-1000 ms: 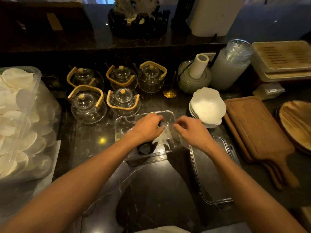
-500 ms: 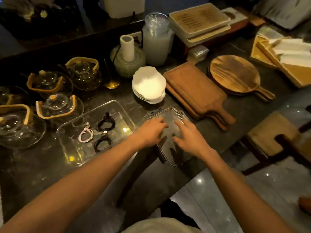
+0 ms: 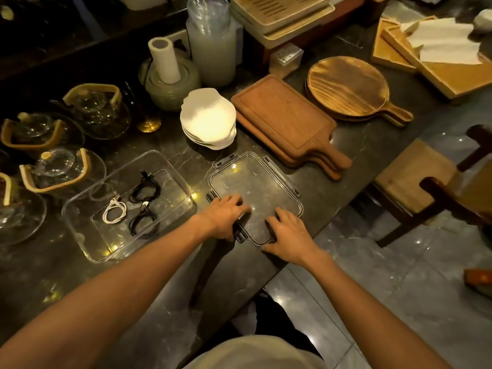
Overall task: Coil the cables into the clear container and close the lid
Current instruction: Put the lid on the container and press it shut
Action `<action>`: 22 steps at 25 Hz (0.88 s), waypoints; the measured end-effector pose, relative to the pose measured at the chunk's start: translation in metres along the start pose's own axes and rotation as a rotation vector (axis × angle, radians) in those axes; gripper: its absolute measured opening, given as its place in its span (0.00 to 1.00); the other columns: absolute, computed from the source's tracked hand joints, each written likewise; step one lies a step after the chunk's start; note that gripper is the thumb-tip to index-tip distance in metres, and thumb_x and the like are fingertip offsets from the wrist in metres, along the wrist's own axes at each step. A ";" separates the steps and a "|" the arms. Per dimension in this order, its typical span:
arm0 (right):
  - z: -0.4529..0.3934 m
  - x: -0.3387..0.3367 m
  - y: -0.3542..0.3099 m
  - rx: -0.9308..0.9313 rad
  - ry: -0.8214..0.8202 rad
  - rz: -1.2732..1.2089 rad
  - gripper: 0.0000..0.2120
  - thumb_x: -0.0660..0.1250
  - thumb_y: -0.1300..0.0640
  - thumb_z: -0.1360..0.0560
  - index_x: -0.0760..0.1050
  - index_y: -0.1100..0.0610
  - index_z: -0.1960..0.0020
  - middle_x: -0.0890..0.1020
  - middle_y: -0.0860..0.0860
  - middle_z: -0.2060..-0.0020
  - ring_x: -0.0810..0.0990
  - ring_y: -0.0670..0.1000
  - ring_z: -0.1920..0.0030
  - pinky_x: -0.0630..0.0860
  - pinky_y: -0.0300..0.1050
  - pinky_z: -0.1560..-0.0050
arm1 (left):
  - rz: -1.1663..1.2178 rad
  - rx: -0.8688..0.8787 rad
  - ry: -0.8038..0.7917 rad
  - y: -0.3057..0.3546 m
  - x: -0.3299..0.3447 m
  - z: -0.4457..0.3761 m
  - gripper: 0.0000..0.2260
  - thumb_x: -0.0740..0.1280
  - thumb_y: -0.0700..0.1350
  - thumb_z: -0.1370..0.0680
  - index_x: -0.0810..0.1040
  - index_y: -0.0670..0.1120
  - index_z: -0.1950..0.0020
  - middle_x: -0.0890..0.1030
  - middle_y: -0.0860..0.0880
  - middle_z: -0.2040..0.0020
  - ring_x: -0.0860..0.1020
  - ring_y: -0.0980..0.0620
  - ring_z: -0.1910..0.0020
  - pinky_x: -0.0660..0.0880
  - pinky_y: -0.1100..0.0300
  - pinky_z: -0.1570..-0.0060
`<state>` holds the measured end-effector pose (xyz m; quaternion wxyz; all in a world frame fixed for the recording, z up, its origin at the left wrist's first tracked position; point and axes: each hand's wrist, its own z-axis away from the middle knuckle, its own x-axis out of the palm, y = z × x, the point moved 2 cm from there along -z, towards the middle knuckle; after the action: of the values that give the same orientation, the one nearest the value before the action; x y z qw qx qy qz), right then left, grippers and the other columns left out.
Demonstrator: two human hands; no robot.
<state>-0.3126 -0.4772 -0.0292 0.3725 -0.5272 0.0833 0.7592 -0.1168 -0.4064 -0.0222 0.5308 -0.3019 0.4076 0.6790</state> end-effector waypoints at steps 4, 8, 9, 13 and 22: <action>-0.001 0.007 -0.001 -0.009 0.042 0.056 0.36 0.73 0.42 0.26 0.65 0.54 0.24 0.64 0.59 0.24 0.58 0.61 0.22 0.59 0.60 0.25 | -0.009 0.030 0.078 -0.001 0.007 0.003 0.33 0.78 0.47 0.30 0.69 0.53 0.28 0.68 0.45 0.29 0.67 0.44 0.30 0.66 0.47 0.32; 0.000 0.010 0.004 -0.029 0.049 0.107 0.37 0.72 0.41 0.25 0.63 0.54 0.23 0.62 0.60 0.23 0.56 0.62 0.21 0.58 0.62 0.24 | -0.021 0.129 0.106 -0.007 0.013 0.012 0.20 0.73 0.50 0.24 0.74 0.50 0.33 0.70 0.45 0.29 0.67 0.43 0.27 0.64 0.47 0.28; 0.001 0.010 0.005 -0.033 0.055 0.108 0.37 0.71 0.40 0.25 0.62 0.54 0.23 0.61 0.60 0.22 0.55 0.62 0.20 0.57 0.62 0.23 | -0.016 0.154 0.140 -0.007 0.013 0.014 0.15 0.70 0.51 0.21 0.75 0.50 0.35 0.74 0.46 0.33 0.70 0.45 0.30 0.65 0.48 0.29; 0.003 0.014 0.011 -0.062 0.086 0.122 0.39 0.68 0.37 0.24 0.60 0.53 0.21 0.59 0.60 0.20 0.53 0.62 0.19 0.54 0.61 0.21 | 0.096 0.114 0.300 0.002 0.008 0.013 0.07 0.62 0.51 0.17 0.77 0.50 0.49 0.82 0.50 0.51 0.78 0.50 0.49 0.67 0.53 0.35; 0.014 0.014 0.017 -0.121 0.203 0.160 0.25 0.75 0.40 0.27 0.82 0.56 0.38 0.80 0.60 0.33 0.76 0.63 0.30 0.74 0.60 0.33 | 0.069 0.111 0.267 -0.011 0.004 0.013 0.04 0.71 0.45 0.23 0.79 0.49 0.50 0.79 0.51 0.50 0.78 0.49 0.48 0.64 0.60 0.51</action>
<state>-0.3361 -0.4756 -0.0395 0.2678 -0.6143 0.1165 0.7330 -0.1070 -0.3917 -0.0214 0.4640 -0.3454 0.5216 0.6271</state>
